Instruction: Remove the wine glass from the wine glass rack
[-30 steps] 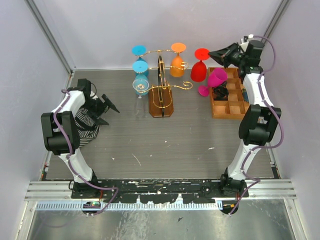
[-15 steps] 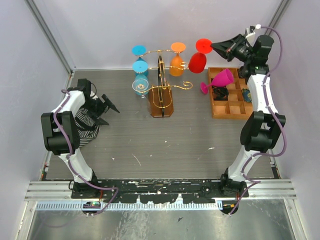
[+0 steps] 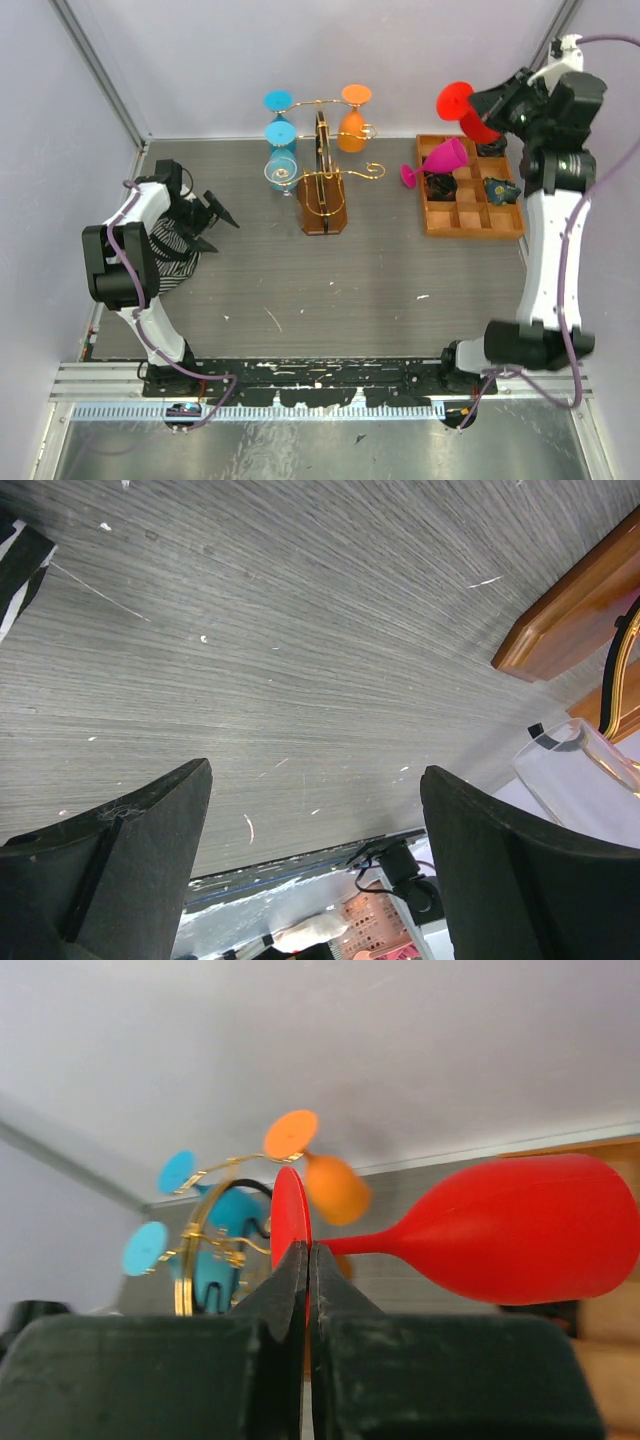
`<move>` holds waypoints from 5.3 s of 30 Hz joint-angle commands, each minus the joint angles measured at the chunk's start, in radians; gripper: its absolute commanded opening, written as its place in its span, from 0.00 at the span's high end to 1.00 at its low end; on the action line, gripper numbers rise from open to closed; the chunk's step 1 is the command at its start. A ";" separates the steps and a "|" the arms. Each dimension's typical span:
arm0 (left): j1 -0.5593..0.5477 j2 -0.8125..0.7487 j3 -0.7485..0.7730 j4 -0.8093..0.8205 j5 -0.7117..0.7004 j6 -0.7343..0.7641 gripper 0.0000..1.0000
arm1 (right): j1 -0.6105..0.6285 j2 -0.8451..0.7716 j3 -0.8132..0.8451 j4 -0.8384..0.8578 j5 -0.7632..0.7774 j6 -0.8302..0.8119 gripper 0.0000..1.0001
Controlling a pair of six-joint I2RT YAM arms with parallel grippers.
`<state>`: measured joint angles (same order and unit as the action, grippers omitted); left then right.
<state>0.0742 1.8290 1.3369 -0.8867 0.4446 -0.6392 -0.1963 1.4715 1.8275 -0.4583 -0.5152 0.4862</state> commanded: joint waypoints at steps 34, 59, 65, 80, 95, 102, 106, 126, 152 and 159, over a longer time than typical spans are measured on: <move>0.004 -0.077 -0.061 0.008 0.055 0.019 0.08 | 0.209 0.626 -0.538 -0.909 1.833 0.514 1.00; 0.019 -0.071 -0.074 0.006 0.039 0.032 0.08 | 0.319 0.618 -0.632 -0.430 1.474 0.078 0.82; 0.018 -0.071 -0.073 0.003 0.034 0.033 0.08 | 0.344 0.588 -0.624 -0.404 1.354 0.065 0.74; 0.020 -0.074 -0.066 -0.007 0.020 0.036 0.08 | 0.431 0.346 -0.533 -0.355 0.908 -0.007 0.21; 0.019 -0.083 -0.058 -0.014 0.022 0.036 0.07 | 0.181 0.285 -0.101 -0.348 0.664 -0.105 0.24; 0.019 -0.096 -0.072 -0.011 0.022 0.029 0.08 | 0.110 0.483 0.134 -0.297 0.588 -0.188 0.29; 0.019 -0.103 -0.062 -0.032 0.002 0.043 0.08 | 0.089 0.550 0.193 -0.246 0.583 -0.186 0.31; 0.019 -0.065 -0.053 -0.039 -0.014 0.053 0.08 | 0.075 0.515 0.209 -0.187 0.537 -0.266 0.33; 0.019 -0.055 -0.029 -0.055 -0.020 0.055 0.08 | 0.064 0.802 0.481 -0.167 0.325 -0.330 0.78; 0.020 -0.053 -0.034 -0.048 -0.018 0.050 0.08 | 0.124 0.735 0.436 -0.133 0.394 -0.398 0.99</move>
<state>0.0891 1.7645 1.2785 -0.9287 0.4248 -0.5953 -0.0925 2.3009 2.2635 -0.6430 -0.2062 0.1818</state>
